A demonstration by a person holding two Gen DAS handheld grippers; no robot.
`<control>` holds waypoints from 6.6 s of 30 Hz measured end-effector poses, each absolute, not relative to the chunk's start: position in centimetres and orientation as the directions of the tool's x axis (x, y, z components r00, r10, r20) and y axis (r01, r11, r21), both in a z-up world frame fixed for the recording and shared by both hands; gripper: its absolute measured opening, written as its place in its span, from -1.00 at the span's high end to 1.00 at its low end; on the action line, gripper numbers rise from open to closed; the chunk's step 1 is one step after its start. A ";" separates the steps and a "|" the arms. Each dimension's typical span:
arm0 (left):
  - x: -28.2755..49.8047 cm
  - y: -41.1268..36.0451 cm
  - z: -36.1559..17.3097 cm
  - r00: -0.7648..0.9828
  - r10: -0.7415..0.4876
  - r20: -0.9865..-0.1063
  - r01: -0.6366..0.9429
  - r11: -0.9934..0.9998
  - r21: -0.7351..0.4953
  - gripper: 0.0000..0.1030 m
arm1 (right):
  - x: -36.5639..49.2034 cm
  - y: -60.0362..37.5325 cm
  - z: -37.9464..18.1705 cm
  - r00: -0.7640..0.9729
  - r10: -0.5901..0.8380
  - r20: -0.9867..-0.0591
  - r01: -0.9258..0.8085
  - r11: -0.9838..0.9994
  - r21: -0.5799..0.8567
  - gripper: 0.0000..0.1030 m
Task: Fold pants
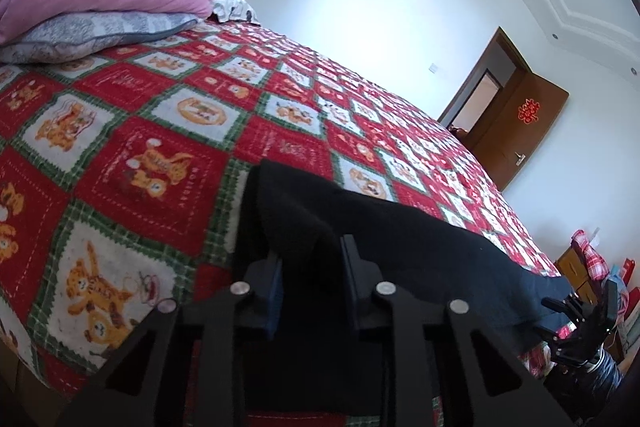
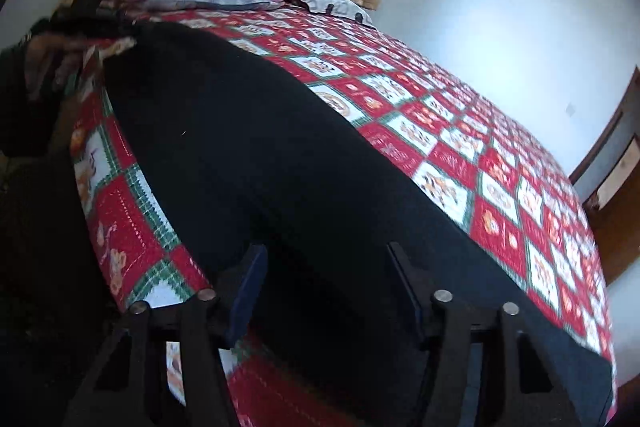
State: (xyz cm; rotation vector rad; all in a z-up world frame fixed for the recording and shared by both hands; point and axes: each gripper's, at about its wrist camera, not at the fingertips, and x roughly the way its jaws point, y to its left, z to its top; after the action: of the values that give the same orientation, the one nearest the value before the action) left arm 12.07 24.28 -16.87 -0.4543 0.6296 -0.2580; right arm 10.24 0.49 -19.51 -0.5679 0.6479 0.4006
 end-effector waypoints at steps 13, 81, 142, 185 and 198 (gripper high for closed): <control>12.1 23.8 -16.1 0.765 -0.388 -0.515 0.126 0.873 -0.471 0.76 | 12.0 2.1 -20.3 0.718 0.172 -0.675 -0.520 0.777 -0.355 0.90; 8.0 26.3 -19.7 0.676 -0.452 -0.582 0.124 0.848 -0.515 0.61 | 8.1 2.2 -22.3 0.686 0.147 -0.712 -0.555 0.739 -0.382 0.94; 9.5 19.5 -18.8 0.804 -0.263 -0.534 0.210 0.965 -0.159 -0.45 | 32.1 11.1 -20.7 0.293 0.560 -0.775 -0.222 0.828 0.514 0.88; 8.2 5.9 -13.6 0.625 -0.565 -0.539 0.587 0.795 -0.151 -0.71 | 6.7 -21.5 -11.6 0.770 -0.039 -0.637 0.207 0.960 0.190 0.08; 9.3 -6.8 -15.2 0.400 -0.656 -0.640 0.788 0.603 -0.125 -0.26 | 0.6 -33.8 -12.2 0.796 -0.175 -0.579 0.445 0.818 0.365 0.08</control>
State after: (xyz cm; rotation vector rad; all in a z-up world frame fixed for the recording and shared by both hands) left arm 9.27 -6.85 -15.19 0.2096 0.7071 -0.9215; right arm 0.60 -33.85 -12.22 0.5142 0.5572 -0.3489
